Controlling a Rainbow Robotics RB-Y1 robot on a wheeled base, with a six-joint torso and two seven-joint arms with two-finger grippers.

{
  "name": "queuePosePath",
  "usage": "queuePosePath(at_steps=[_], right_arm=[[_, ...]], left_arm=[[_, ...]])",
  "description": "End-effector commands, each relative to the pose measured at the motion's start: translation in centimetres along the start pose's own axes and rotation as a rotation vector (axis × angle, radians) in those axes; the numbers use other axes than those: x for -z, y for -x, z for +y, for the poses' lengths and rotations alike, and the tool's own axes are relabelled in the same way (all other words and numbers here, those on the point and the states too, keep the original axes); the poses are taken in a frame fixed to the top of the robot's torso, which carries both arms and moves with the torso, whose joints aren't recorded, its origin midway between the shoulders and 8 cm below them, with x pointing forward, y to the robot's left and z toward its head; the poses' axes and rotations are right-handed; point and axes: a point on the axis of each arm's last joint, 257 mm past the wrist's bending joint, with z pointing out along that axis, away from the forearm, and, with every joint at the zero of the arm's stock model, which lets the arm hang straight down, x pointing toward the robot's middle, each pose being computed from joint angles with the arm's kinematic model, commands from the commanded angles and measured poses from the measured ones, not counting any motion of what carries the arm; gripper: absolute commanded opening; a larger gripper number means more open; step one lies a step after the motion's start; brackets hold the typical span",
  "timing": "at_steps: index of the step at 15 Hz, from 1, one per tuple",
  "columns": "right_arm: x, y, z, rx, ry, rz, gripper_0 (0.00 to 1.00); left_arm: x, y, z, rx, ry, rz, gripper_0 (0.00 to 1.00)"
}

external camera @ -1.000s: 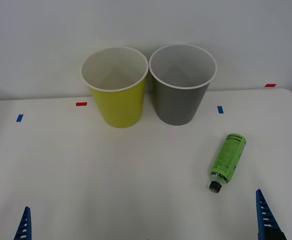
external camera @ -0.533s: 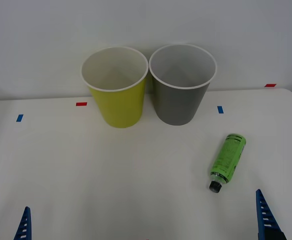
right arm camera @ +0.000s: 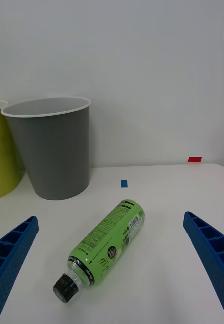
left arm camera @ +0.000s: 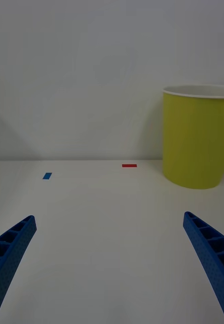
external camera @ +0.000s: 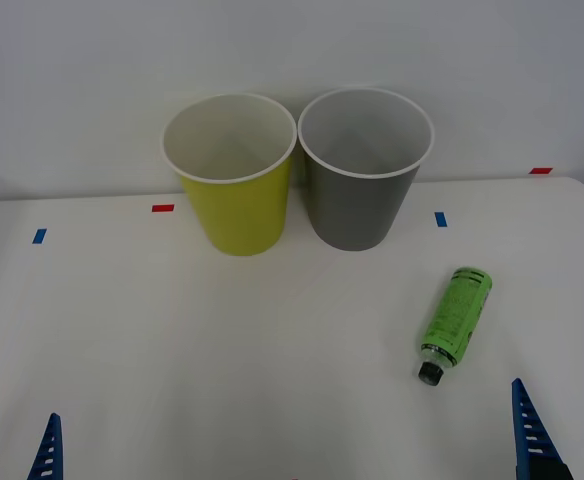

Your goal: Put cans in the gray bin and PET bottles in the light green bin.

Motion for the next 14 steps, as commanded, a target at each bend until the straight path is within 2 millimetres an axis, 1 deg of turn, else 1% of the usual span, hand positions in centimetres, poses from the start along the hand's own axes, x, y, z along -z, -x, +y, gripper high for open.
queuePosePath(at_steps=[1,2,4,7,9,10,14], right_arm=[[0.0,0.0,0.0,0.0,0.0,0.0,1.0],[0.3,-2.3,-0.2,-0.009,-0.015,0.045,1.0],[-0.2,-1.7,0.5,-0.02,-0.005,0.015,1.0],[-0.8,-1.3,0.3,-0.001,0.002,-0.004,1.0],[-1.2,-1.1,0.2,-0.027,-0.002,-0.013,1.0],[-1.7,-1.2,-0.1,-0.064,-0.015,-0.011,1.0],[-3.7,-2.1,0.4,-0.047,0.012,0.024,1.0]], left_arm=[[0.0,0.0,0.0,0.0,0.0,0.0,1.0],[0.0,0.0,0.0,0.0,0.0,0.0,1.0],[0.0,0.0,0.0,0.0,0.0,0.0,1.0],[0.0,0.0,0.0,0.0,0.0,0.0,1.0],[0.0,0.0,0.0,0.0,0.0,0.0,1.0],[0.0,0.0,0.0,0.0,0.0,0.0,1.0],[0.0,0.0,0.0,0.0,0.0,0.0,1.0]])
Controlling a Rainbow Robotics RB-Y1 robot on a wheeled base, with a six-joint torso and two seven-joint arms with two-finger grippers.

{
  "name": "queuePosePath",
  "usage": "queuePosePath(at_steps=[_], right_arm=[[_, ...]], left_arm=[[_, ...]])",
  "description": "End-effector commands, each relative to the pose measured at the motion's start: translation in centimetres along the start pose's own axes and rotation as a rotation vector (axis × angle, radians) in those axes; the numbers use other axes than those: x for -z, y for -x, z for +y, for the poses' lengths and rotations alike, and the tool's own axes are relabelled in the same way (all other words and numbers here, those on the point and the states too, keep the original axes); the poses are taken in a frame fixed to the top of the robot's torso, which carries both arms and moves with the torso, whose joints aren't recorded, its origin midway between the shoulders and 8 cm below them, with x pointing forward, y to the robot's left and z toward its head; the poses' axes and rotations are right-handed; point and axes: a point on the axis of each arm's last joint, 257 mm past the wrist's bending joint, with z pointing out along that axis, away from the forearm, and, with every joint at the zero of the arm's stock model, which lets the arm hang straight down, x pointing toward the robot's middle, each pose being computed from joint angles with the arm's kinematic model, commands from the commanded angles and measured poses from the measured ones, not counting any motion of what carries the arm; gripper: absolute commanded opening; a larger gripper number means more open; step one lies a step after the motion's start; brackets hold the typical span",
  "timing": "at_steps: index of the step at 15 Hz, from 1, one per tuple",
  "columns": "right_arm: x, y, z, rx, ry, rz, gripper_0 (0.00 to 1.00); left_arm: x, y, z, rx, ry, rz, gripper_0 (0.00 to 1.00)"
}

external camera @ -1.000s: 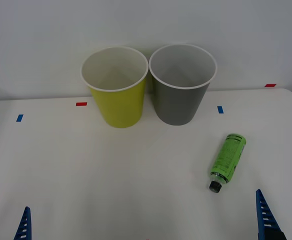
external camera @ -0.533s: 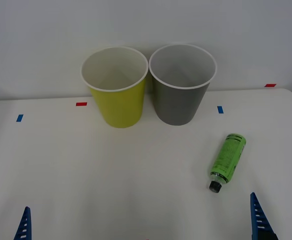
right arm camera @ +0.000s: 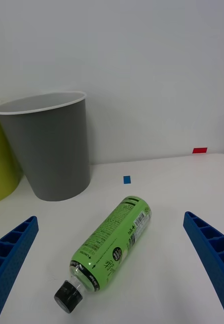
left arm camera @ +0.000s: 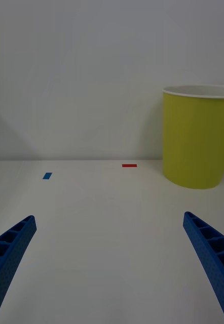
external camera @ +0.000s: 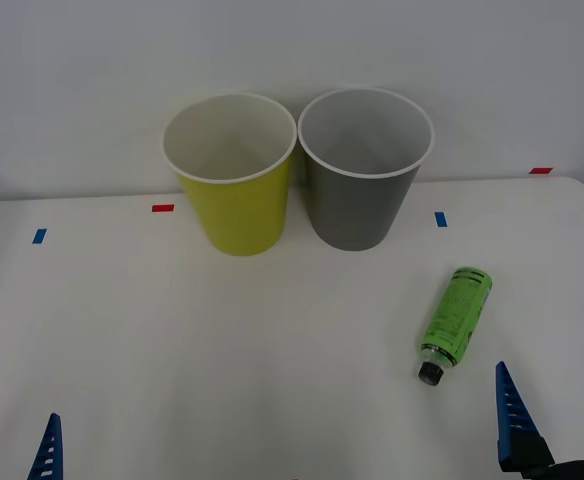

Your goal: Put cans in the gray bin and PET bottles in the light green bin.

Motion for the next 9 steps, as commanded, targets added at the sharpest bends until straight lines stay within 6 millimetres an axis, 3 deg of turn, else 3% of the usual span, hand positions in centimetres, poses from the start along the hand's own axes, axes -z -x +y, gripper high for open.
queuePosePath(at_steps=[1,9], right_arm=[[-1.7,-0.4,0.2,0.016,0.014,0.019,1.0],[-6.0,-1.2,-1.1,0.023,0.005,0.083,1.0]], left_arm=[[0.0,0.0,0.0,0.0,0.0,0.0,1.0],[0.0,0.0,0.0,0.0,0.0,0.0,1.0]])
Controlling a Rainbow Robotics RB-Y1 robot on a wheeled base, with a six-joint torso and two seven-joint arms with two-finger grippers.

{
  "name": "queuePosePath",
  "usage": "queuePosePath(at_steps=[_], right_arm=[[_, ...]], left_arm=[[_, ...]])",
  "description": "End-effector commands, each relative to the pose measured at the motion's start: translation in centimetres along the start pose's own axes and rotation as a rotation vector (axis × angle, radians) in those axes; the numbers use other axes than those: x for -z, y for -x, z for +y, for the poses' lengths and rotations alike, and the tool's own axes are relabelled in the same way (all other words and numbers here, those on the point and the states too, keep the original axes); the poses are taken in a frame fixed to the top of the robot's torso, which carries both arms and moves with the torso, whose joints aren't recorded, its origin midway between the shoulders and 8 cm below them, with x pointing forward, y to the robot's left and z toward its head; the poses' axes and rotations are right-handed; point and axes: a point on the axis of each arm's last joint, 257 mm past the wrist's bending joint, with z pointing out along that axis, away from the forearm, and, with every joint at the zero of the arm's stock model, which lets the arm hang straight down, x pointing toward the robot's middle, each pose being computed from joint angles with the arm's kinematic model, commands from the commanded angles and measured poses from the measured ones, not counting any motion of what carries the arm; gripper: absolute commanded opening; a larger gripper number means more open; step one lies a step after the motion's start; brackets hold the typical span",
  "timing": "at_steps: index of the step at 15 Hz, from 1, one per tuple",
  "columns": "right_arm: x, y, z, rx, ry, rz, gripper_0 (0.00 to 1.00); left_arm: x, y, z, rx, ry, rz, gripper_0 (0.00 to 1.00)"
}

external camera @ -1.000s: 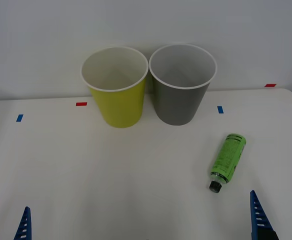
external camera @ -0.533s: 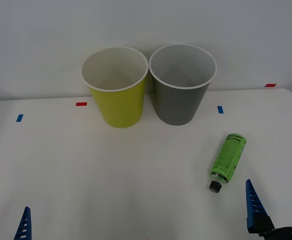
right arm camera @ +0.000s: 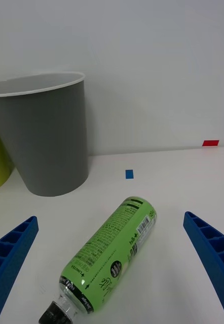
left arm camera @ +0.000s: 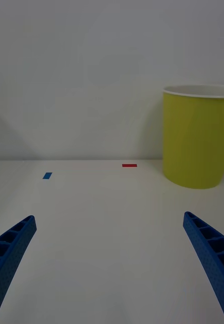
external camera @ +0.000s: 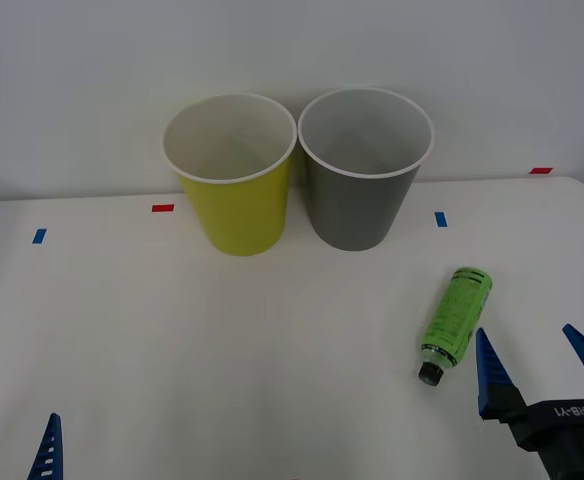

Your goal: Put cans in the gray bin and PET bottles in the light green bin.

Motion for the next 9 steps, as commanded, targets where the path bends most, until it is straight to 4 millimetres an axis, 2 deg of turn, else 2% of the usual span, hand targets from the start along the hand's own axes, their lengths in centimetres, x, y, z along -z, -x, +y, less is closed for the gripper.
queuePosePath(at_steps=[1,5,9], right_arm=[[-1.6,0.1,-1.3,0.004,-0.022,0.024,1.0],[-4.5,0.0,-3.6,-0.013,-0.074,0.085,1.0],[-6.8,-0.4,-4.9,-0.142,-0.104,0.164,1.0]], left_arm=[[0.0,0.0,0.0,0.0,0.0,0.0,1.0],[0.0,0.0,0.0,0.0,0.0,0.0,1.0],[0.0,0.0,0.0,0.0,0.0,0.0,1.0]])
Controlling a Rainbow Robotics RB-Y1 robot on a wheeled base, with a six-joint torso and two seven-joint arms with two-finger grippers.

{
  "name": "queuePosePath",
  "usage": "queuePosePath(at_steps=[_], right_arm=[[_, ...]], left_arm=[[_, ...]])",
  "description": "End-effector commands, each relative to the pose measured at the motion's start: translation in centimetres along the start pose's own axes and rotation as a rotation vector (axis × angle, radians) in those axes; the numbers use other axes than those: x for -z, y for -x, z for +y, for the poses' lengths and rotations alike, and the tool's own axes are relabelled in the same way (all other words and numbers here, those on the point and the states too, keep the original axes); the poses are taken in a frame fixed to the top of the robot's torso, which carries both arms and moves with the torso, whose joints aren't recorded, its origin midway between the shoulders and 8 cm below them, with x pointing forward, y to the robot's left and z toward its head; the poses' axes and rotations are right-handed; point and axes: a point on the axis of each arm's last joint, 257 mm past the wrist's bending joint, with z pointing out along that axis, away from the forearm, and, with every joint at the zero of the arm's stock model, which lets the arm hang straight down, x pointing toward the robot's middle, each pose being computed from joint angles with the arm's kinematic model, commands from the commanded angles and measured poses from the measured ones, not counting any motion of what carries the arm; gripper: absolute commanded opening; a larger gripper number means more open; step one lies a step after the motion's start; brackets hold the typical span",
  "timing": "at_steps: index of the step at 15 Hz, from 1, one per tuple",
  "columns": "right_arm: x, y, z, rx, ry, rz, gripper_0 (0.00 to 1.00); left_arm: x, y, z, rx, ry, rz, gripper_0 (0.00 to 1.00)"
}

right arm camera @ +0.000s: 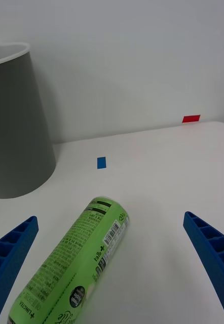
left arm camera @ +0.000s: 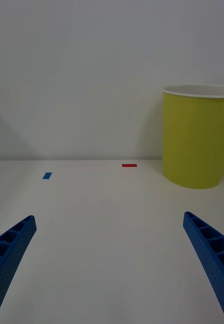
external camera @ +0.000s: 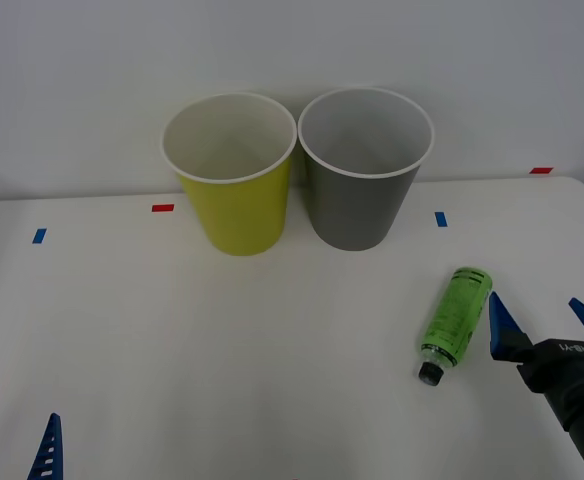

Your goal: Put cans in the gray bin and PET bottles in the light green bin.

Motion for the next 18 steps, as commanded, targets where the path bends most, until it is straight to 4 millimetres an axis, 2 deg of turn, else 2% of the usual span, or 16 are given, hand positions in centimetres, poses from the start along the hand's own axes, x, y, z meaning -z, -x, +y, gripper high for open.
queuePosePath(at_steps=[1,5,8,13,15,18], right_arm=[[-1.6,0.0,-1.0,-0.102,-0.022,0.064,1.0],[-3.0,-1.0,-0.9,-0.209,-0.052,0.193,1.0],[-3.1,-0.9,-1.2,-0.208,-0.149,0.284,1.0],[-4.5,-0.8,0.9,-0.372,-0.191,0.408,1.0],[-4.7,-1.6,1.3,-0.405,-0.205,0.493,1.0],[-5.1,-3.3,1.7,-0.366,-0.212,0.634,1.0]], left_arm=[[0.0,0.0,0.0,0.0,0.0,0.0,1.0],[0.0,0.0,0.0,0.0,0.0,0.0,1.0],[0.0,0.0,0.0,0.0,0.0,0.0,1.0],[0.0,0.0,0.0,0.0,0.0,0.0,1.0],[0.0,0.0,0.0,0.0,0.0,0.0,1.0],[0.0,0.0,0.0,0.0,0.0,0.0,1.0]])
